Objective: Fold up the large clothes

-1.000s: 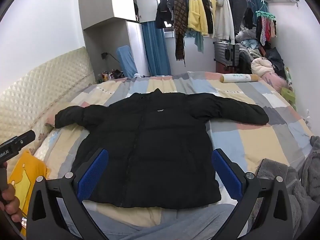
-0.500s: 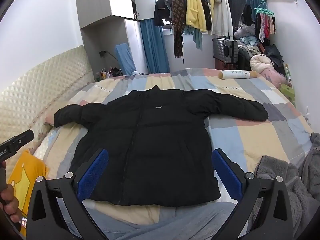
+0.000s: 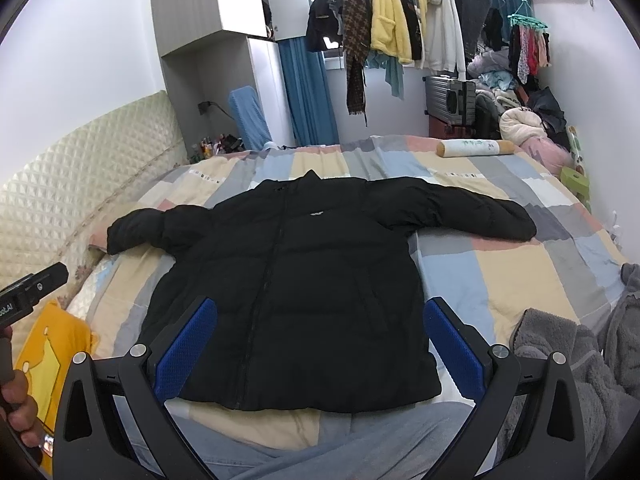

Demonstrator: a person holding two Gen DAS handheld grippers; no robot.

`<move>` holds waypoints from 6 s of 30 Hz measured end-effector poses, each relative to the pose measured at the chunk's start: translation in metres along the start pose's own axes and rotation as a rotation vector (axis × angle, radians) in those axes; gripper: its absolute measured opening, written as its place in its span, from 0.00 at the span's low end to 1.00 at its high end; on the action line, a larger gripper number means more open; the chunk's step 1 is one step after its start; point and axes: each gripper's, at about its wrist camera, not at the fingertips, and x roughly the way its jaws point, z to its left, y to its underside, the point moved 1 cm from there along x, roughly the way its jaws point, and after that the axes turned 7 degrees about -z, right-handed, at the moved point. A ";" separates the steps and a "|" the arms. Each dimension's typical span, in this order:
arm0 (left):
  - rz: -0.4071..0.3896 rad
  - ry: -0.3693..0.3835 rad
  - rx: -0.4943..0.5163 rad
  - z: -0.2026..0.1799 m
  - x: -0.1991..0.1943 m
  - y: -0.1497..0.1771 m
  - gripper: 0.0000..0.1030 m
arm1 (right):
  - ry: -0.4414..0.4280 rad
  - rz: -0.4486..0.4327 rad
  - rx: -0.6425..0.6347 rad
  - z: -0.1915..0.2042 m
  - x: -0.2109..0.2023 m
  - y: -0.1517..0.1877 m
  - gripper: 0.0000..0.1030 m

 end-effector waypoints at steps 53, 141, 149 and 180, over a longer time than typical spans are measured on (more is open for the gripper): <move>0.011 0.036 0.023 -0.008 -0.010 0.008 1.00 | -0.019 -0.018 0.020 -0.013 -0.013 0.007 1.00; 0.049 0.099 -0.018 -0.018 0.300 0.055 1.00 | 0.302 -0.155 0.829 -0.534 0.392 0.001 0.26; 0.021 0.043 0.032 -0.013 0.288 0.048 1.00 | 0.349 -0.274 0.715 -0.513 0.324 -0.064 0.14; -0.235 0.144 0.032 0.058 0.196 0.024 1.00 | 0.040 -0.472 0.059 -0.071 0.202 -0.302 0.12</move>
